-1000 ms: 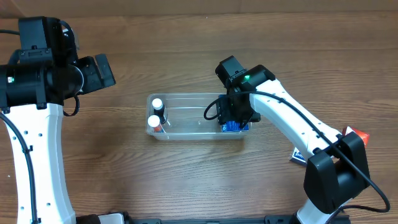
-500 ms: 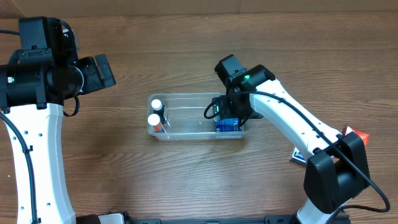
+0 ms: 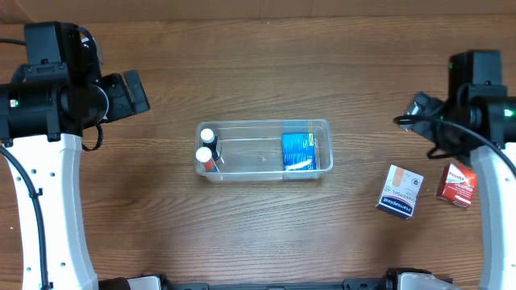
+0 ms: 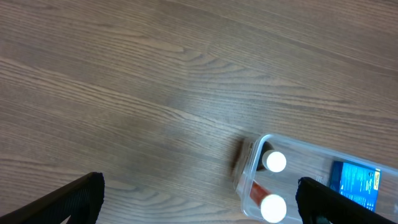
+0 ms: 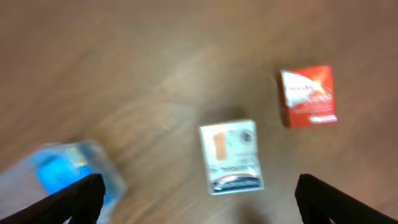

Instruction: Pack container

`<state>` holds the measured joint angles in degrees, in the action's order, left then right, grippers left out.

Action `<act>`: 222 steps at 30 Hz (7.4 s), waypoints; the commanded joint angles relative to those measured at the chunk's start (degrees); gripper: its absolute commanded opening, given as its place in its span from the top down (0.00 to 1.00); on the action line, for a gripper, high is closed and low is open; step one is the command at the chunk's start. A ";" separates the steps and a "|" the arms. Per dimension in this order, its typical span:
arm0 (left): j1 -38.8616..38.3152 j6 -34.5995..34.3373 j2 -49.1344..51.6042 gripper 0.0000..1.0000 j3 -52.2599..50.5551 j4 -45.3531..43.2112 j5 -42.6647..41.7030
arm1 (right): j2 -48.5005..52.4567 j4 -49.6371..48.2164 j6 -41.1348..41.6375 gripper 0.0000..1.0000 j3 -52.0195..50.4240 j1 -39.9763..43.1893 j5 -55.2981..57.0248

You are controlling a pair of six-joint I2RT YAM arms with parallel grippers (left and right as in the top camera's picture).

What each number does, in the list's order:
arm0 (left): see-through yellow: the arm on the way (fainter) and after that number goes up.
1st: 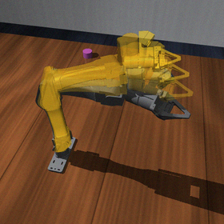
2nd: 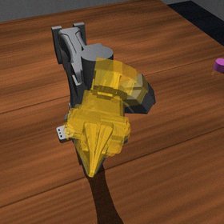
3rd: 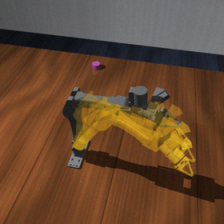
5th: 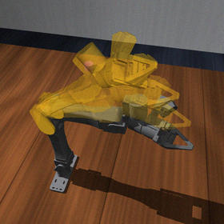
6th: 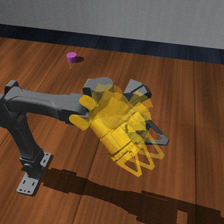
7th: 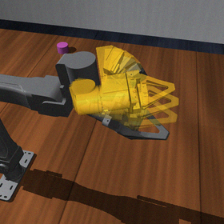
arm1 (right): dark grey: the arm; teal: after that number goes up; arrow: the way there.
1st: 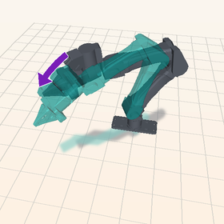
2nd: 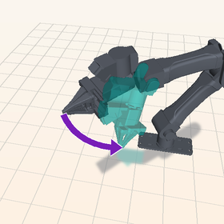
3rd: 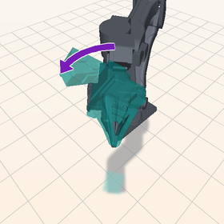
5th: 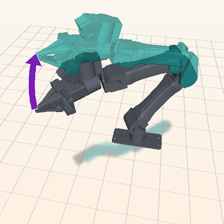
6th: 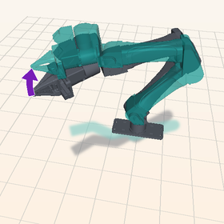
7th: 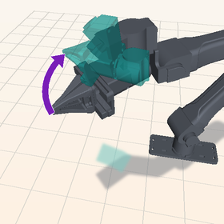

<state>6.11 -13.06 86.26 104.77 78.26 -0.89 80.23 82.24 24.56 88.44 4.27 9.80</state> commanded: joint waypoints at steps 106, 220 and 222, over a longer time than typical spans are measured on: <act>0.26 1.33 -0.11 0.00 1.36 0.81 0.20 | 21.99 -16.55 6.19 0.00 3.41 -38.12 1.14; 0.13 11.50 -39.87 0.00 -32.09 -12.22 -6.01 | -27.28 -30.71 -6.71 0.00 -27.71 -12.70 -1.79; 0.13 10.93 -48.30 0.00 -40.15 -12.96 -6.62 | -35.65 -30.93 -6.75 0.00 -34.10 -12.68 -1.79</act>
<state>6.11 -2.74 45.36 73.52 65.49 -6.31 52.62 51.75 16.99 61.41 -8.25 7.09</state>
